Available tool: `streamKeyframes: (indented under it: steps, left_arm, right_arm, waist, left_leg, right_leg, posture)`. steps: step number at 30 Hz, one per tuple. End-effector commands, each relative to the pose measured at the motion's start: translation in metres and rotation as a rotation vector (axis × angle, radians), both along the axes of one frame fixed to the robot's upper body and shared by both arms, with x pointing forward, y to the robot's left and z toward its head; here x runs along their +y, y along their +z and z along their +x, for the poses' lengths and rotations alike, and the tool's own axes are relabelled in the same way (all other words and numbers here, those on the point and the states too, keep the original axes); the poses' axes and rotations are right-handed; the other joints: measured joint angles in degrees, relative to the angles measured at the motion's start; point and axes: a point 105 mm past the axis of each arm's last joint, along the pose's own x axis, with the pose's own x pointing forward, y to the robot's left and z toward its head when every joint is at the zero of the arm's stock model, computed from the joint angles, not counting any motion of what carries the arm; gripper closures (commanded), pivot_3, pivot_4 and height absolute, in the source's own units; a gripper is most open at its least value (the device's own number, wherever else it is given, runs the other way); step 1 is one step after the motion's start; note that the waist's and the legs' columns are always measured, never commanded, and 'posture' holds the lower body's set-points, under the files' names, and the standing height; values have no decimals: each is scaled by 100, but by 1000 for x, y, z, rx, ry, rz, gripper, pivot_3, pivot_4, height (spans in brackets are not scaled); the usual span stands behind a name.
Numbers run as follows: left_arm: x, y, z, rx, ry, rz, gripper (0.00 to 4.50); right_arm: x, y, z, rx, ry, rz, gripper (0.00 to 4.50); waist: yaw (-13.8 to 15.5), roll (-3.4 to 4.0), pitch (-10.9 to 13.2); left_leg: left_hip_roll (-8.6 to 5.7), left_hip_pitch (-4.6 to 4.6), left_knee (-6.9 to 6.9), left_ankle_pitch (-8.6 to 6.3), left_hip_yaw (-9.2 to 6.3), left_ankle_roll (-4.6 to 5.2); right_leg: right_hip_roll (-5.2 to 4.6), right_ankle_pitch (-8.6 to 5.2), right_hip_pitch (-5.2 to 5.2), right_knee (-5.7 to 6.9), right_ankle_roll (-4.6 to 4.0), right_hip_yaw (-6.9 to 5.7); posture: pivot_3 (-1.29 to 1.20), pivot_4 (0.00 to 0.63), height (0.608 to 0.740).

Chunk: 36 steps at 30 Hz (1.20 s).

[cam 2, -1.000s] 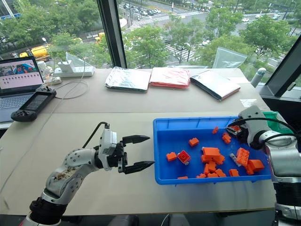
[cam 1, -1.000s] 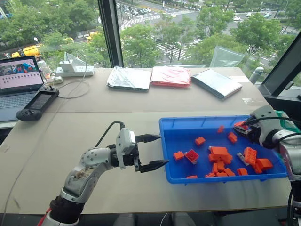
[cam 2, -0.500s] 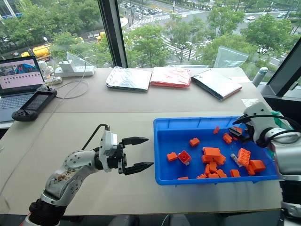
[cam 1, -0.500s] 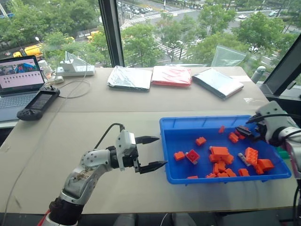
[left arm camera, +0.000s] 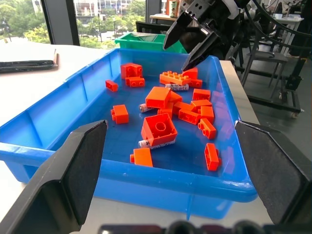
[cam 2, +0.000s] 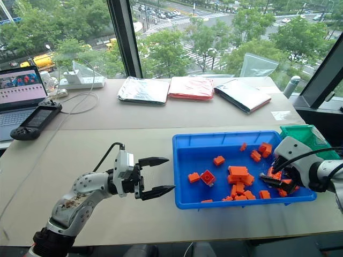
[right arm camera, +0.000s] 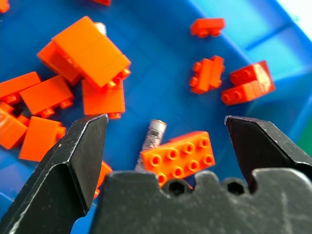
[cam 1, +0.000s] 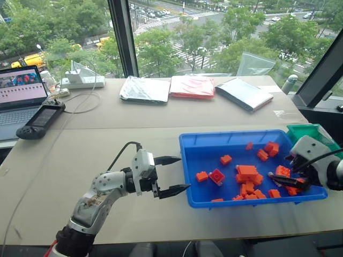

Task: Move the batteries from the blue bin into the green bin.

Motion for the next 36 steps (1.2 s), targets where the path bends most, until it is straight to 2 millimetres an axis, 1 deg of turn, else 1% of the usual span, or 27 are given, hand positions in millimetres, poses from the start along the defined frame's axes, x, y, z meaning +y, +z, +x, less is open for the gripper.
streamKeyframes:
  steps: [1, 6, 11, 16, 22, 23, 24, 27, 28, 30, 33, 34, 35, 36]
  left_arm:
    - [-2, 7, -4, -40, -11, -14, 0]
    - [0, 7, -5, -40, 1, -16, 0]
    - [2, 6, -5, -39, 3, -13, 0]
    - [3, 4, -6, -38, 2, -8, 0]
    - [3, 3, -5, -38, -1, -6, 0]
    - [3, 3, -5, -39, -1, -6, 0]
    - [3, 4, -5, -38, -1, -6, 0]
    - [3, 4, -5, -38, -1, -6, 0]
    - [3, 5, -6, -38, -2, -6, 0]
    - [3, 5, -6, -39, -3, -6, 0]
    - [2, 7, -6, -41, -5, -8, 0]
    - [1, 8, -6, -40, -7, -9, 0]
    - [1, 8, -6, -40, -8, -9, 0]
    - [1, 8, -6, -40, -9, -9, 0]
  right_arm:
    - [-13, 4, 3, -9, -34, -80, 29]
    - [-32, -4, 1, -7, -55, -180, 29]
    - [-25, -4, 3, -28, -46, -152, 29]
    - [-29, -9, 5, -40, -77, -168, 29]
    - [-28, -15, 9, -58, -95, -161, 29]
    - [-28, -16, 9, -57, -97, -160, 533]
    - [-28, -17, 9, -58, -103, -154, 734]
    - [-28, -18, 9, -58, -105, -148, 1792]
    - [-28, -18, 8, -56, -104, -150, 2061]
    - [-29, -19, 8, -57, -107, -152, 2805]
    - [-30, -20, 8, -54, -109, -154, 3766]
    - [-31, -19, 8, -56, -110, -154, 4182]
    - [-31, -16, 8, -64, -113, -156, 4470]
    - [-31, -14, 9, -70, -115, -158, 4470]
  waist:
    - [7, 0, 0]
    - [20, -1, 0]
    - [-7, 1, 1]
    - [1, 2, 0]
    - [5, 2, 0]
    - [5, 2, 0]
    - [5, 2, 0]
    - [5, 2, 0]
    - [5, 2, 0]
    - [5, 2, 0]
    - [4, 2, 0]
    - [5, 2, 0]
    - [5, 2, 0]
    - [5, 2, 0]
  left_leg:
    - [-1, -3, 0, 0, 0, 0]
    - [-3, -6, -1, 0, -1, 0]
    - [-1, -3, -1, 0, 0, 0]
    - [0, -4, 0, 0, -2, 0]
    - [-1, -4, 0, 0, -2, 0]
    - [-1, -4, 0, 0, -2, 0]
    - [-1, -5, 0, 0, -2, 0]
    - [-2, -4, 0, 0, -2, 0]
    - [-1, -4, 0, 0, -2, 0]
    - [-1, -4, 0, 0, -2, 0]
    - [-1, -3, 0, 0, -2, 0]
    - [-1, -3, -1, 0, -2, 0]
    - [-1, -3, -1, 0, -2, 0]
    - [-1, -4, 0, 0, -2, 0]
  right_leg:
    - [-1, 0, -1, -1, 0, 0]
    - [-5, -1, -2, -3, 1, -3]
    - [-1, -1, -2, -2, 1, -3]
    - [1, 0, -2, -2, 0, -3]
    - [-2, 0, -1, -2, 1, -3]
    - [-2, 0, -1, -2, 1, -3]
    - [-2, 0, -1, -3, 1, -3]
    - [-2, 0, -2, -2, 1, -2]
    - [-1, 0, -2, -2, 1, -3]
    - [-1, 0, -2, -2, 1, -3]
    - [-1, 0, -1, -2, 0, -3]
    - [-1, 0, -1, -2, 0, -3]
    - [-1, 0, -1, -2, 0, -3]
    - [-1, 0, -1, -2, 0, -3]
  posture:
    - [0, 150, 740]
    - [0, 150, 740]
    - [0, 150, 740]
    - [0, 150, 740]
    - [0, 150, 740]
    - [0, 150, 740]
    - [0, 150, 740]
    - [0, 150, 740]
    - [0, 150, 740]
    - [0, 150, 740]
    - [0, 150, 740]
    - [0, 150, 740]
    - [0, 150, 740]
    - [0, 150, 740]
